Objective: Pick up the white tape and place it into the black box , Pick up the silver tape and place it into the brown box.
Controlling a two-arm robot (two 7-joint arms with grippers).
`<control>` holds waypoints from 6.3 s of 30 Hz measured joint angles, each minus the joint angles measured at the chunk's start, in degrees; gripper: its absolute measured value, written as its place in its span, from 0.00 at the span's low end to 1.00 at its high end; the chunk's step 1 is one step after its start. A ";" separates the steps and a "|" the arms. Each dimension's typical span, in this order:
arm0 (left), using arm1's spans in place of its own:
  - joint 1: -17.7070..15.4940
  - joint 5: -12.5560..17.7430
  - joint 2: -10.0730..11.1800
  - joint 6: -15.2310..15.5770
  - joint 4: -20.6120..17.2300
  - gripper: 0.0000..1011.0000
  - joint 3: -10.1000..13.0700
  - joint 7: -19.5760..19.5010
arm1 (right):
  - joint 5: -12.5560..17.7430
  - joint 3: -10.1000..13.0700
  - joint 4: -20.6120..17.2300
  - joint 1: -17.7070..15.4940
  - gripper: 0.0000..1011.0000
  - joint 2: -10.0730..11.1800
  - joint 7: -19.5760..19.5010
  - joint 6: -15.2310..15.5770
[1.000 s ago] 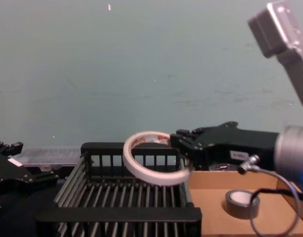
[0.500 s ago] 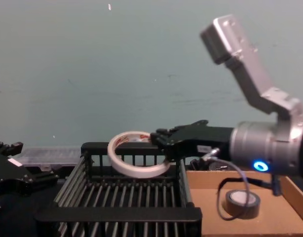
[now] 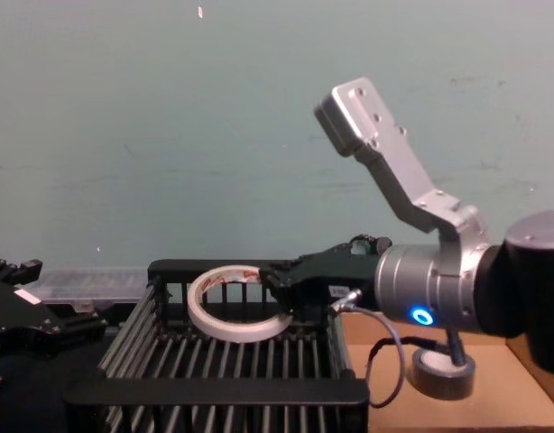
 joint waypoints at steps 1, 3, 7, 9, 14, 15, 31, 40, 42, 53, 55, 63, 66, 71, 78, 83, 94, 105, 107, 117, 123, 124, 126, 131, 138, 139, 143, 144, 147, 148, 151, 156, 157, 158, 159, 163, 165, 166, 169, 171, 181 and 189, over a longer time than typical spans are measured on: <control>0.00 0.00 0.00 0.00 0.00 0.99 0.00 0.00 | -0.20 0.07 1.10 0.37 0.09 -0.48 -0.09 -0.18; 0.00 0.00 0.00 0.00 0.00 0.99 0.00 0.00 | -0.41 0.14 2.10 0.67 0.09 -0.89 -0.21 -0.29; 0.00 0.00 0.00 0.00 0.00 0.99 0.00 0.00 | -1.08 0.41 4.76 1.43 0.09 -1.95 -0.45 -0.63; 0.00 0.00 0.00 0.00 0.00 0.99 0.00 0.00 | -1.27 0.52 5.33 1.55 0.09 -2.18 -0.50 -0.66; 0.00 0.00 0.00 0.00 0.00 0.99 0.00 0.00 | -1.99 0.78 6.07 1.63 0.09 -2.55 -0.75 -0.66; 0.00 0.00 0.00 0.00 0.00 0.99 0.00 0.00 | -2.03 0.79 6.10 1.63 0.09 -2.56 -0.76 -0.66; 0.00 0.00 0.00 0.00 0.00 0.99 0.00 0.00 | -1.87 0.75 6.04 1.62 0.20 -2.50 -0.66 -0.63; 0.00 0.00 0.00 0.00 0.00 0.99 0.00 0.00 | -1.79 0.75 5.99 1.60 0.52 -2.48 -0.62 -0.59; 0.00 0.00 0.00 0.00 0.00 0.99 0.00 0.00 | -1.78 0.75 5.98 1.60 0.58 -2.48 -0.61 -0.59; 0.00 0.00 0.00 0.00 0.00 0.99 0.00 0.00 | -1.73 0.75 5.97 1.59 0.91 -2.48 -0.59 -0.57; 0.00 0.00 0.00 0.00 0.00 0.99 0.00 0.00 | -1.72 0.75 5.97 1.59 0.94 -2.48 -0.59 -0.57; 0.00 0.00 0.00 0.00 0.00 0.99 0.00 0.00 | -1.72 0.75 5.97 1.59 0.99 -2.48 -0.59 -0.57; 0.00 0.00 0.00 0.00 0.00 0.99 0.00 0.00 | -1.54 1.19 5.51 1.34 0.99 -2.44 -0.26 -0.53; 0.00 0.00 0.00 0.00 0.00 0.99 0.00 0.00 | -1.04 2.10 3.11 0.44 0.99 -1.88 0.15 -0.10; 0.00 0.00 0.00 0.00 0.00 0.99 0.00 0.00 | 0.33 4.56 -3.95 -1.91 0.99 0.09 -0.45 0.83; 0.00 0.00 0.00 0.00 0.00 0.99 0.00 0.00 | 1.07 6.36 -7.88 -3.36 0.99 1.57 -1.49 1.28; 0.00 0.00 0.00 0.00 0.00 0.99 0.00 0.00 | 2.58 11.67 -15.18 -7.82 0.99 5.25 -4.93 1.98; 0.00 0.00 0.00 0.00 0.00 0.99 0.00 0.00 | 2.88 16.99 -19.45 -13.66 0.99 8.07 -8.36 2.61; 0.00 0.00 0.00 0.00 0.00 0.99 0.00 0.00 | 2.86 18.02 -19.85 -14.92 0.99 8.47 -8.93 2.90; 0.00 0.00 0.00 0.00 0.00 0.99 0.00 0.00 | 2.06 21.65 -20.59 -19.92 0.99 9.03 -10.64 2.23; 0.00 0.00 0.00 0.00 0.00 0.99 0.00 0.00 | 1.26 22.55 -20.03 -22.52 0.99 8.63 -10.69 -2.57; 0.00 0.00 0.00 0.00 0.00 0.99 0.00 0.00 | 0.99 22.66 -19.70 -22.98 0.99 8.48 -10.69 -3.89; 0.00 0.00 0.00 0.00 0.00 0.99 0.00 0.00 | 0.59 22.78 -19.28 -23.62 0.99 8.29 -10.68 -5.40; 0.00 0.00 0.00 0.00 0.00 0.99 0.00 0.00 | -0.22 22.92 -18.31 -24.34 0.99 8.08 -10.63 -6.80; 0.00 0.00 0.00 0.00 0.00 0.99 0.00 0.00 | -0.86 23.15 -17.64 -24.55 0.99 7.92 -10.48 -7.28; 0.00 0.00 0.00 0.00 0.00 0.99 0.00 0.00 | -0.86 23.15 -17.64 -24.55 0.99 7.92 -10.48 -7.29; 0.00 0.00 0.00 0.00 0.00 0.99 0.00 0.00 | -0.83 23.15 -17.66 -24.55 0.99 7.93 -10.48 -7.28; 0.00 0.00 0.00 0.00 0.00 0.99 0.00 0.00 | -0.83 23.15 -17.66 -24.54 0.99 7.93 -10.48 -7.28; 0.00 0.00 0.00 0.00 0.00 0.99 0.00 0.00 | -0.83 23.14 -17.69 -24.54 0.99 7.94 -10.48 -7.27; 0.00 0.00 0.00 0.00 0.00 0.99 0.00 0.00 | -0.82 23.13 -17.70 -24.53 0.99 7.95 -10.48 -7.26; 0.00 0.00 0.00 0.00 0.00 0.99 0.00 0.00 | -0.81 23.12 -17.72 -24.52 0.99 7.96 -10.48 -7.25; 0.00 0.00 0.00 0.00 0.00 0.99 0.00 0.00 | -0.78 23.11 -17.74 -24.51 0.99 7.98 -10.48 -7.22; 0.00 0.00 0.00 0.00 0.00 0.99 0.00 0.00 | -0.77 23.11 -17.75 -24.51 0.99 7.99 -10.48 -7.22; 0.00 0.00 0.00 0.00 0.00 0.99 0.00 0.00 | -0.77 23.11 -17.75 -24.51 0.99 8.00 -10.48 -7.21; 0.00 0.00 0.00 0.00 0.00 0.99 0.00 0.00 | -0.77 23.10 -17.75 -24.51 0.99 8.00 -10.48 -7.21; 0.00 0.00 0.00 0.00 0.00 0.99 0.00 0.00 | -0.74 23.11 -17.79 -24.51 0.99 8.00 -10.48 -7.18; 0.00 0.00 0.00 0.00 0.00 0.99 0.00 0.00 | -0.74 23.11 -17.79 -24.51 0.99 8.00 -10.48 -7.18; 0.00 0.00 0.00 0.00 0.00 0.99 0.00 0.00 | -0.73 23.11 -17.79 -24.51 0.99 8.00 -10.48 -7.17; 0.00 0.00 0.00 0.00 0.00 0.99 0.00 0.00 | -0.71 23.11 -17.79 -24.51 0.99 8.00 -10.49 -7.17; 0.00 0.00 0.00 0.00 0.00 0.99 0.00 0.00 | -0.71 23.10 -17.79 -24.51 0.99 8.00 -10.49 -7.16; 0.00 0.00 0.00 0.00 0.00 0.99 0.00 0.00 | -0.68 23.10 -17.79 -24.51 0.99 8.00 -10.49 -7.16; 0.00 0.00 0.00 0.00 0.00 0.99 0.00 0.00 | -0.68 23.10 -17.79 -24.51 0.99 8.00 -10.49 -7.16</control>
